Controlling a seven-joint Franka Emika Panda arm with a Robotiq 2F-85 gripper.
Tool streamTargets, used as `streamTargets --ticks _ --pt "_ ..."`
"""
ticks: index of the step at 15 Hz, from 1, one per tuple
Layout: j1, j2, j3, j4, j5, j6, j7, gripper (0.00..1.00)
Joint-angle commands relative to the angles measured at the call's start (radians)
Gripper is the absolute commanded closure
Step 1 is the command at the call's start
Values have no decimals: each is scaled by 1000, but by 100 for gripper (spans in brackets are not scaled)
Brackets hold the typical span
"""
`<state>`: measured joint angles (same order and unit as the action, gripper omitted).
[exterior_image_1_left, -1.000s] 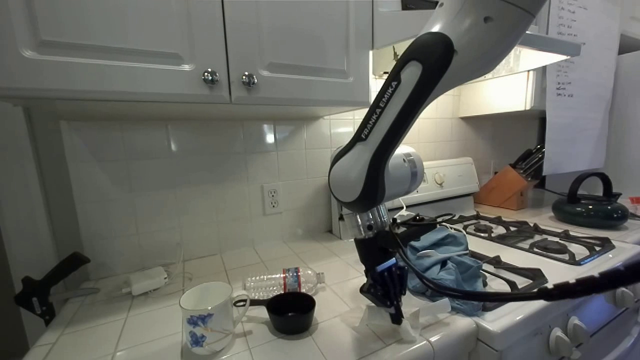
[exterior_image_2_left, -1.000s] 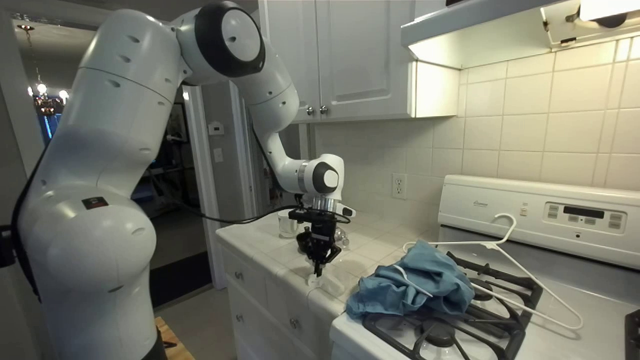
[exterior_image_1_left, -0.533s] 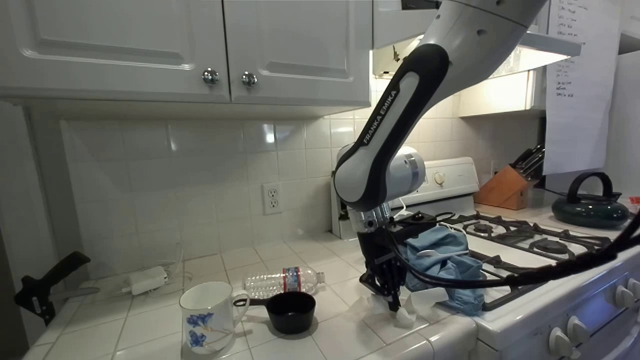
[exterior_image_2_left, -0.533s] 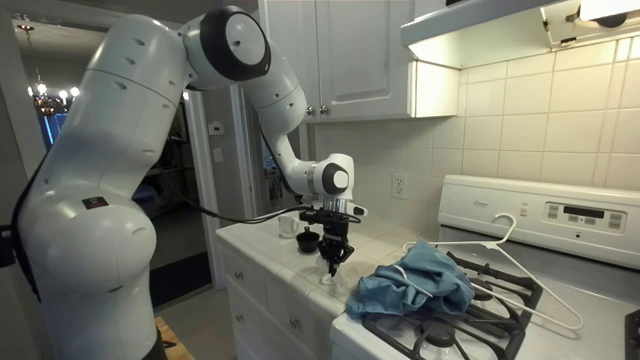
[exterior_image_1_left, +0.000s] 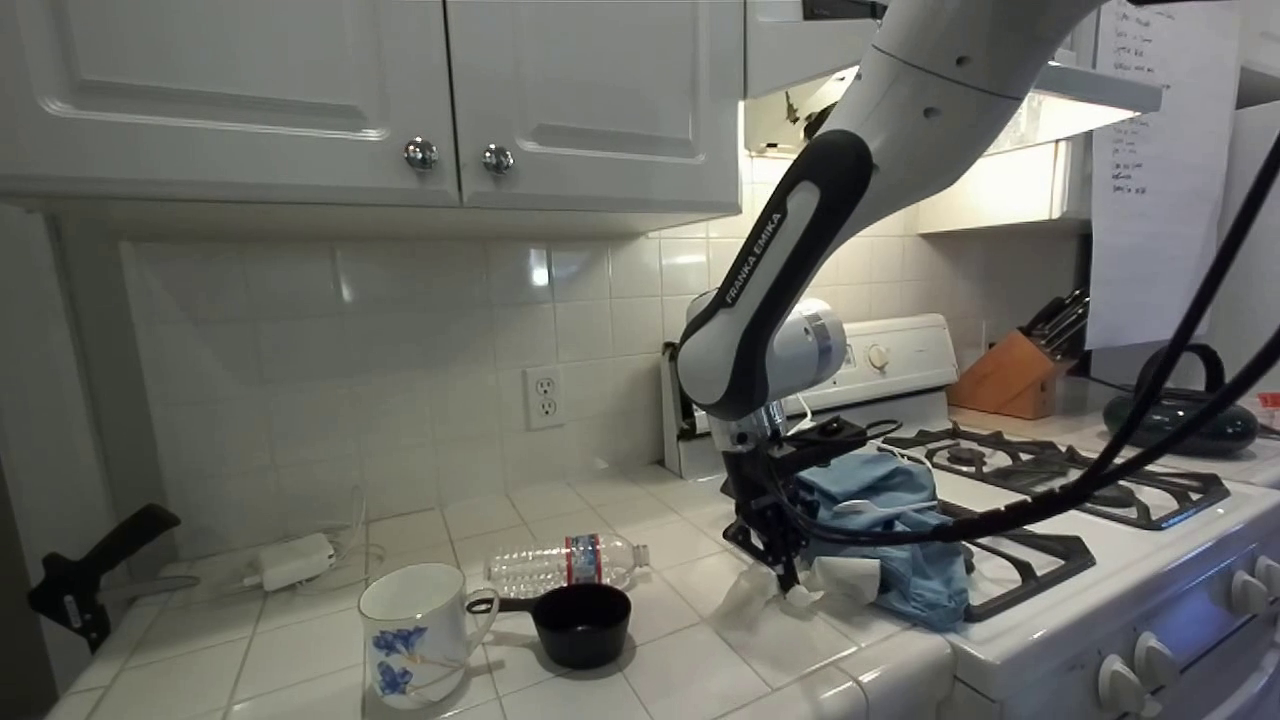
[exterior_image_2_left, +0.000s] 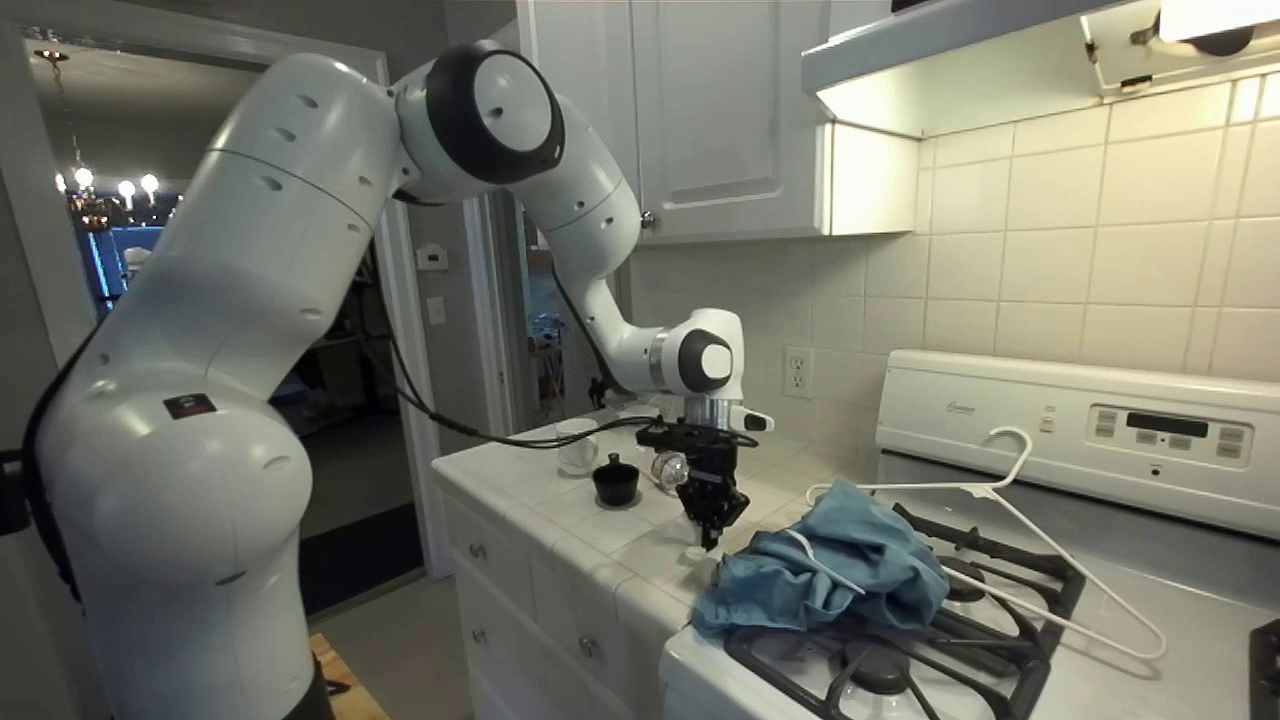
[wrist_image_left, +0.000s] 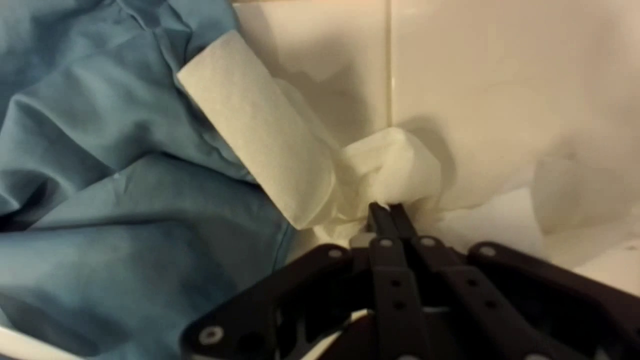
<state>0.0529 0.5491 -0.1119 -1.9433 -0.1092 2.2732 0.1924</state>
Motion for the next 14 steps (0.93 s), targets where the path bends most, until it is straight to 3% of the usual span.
streamTargets --ticks 1,14 --pt "-5 102 -10 134 -19 -22 32 100" --pt "-20 438 -6 722 -12 -307 15 100"
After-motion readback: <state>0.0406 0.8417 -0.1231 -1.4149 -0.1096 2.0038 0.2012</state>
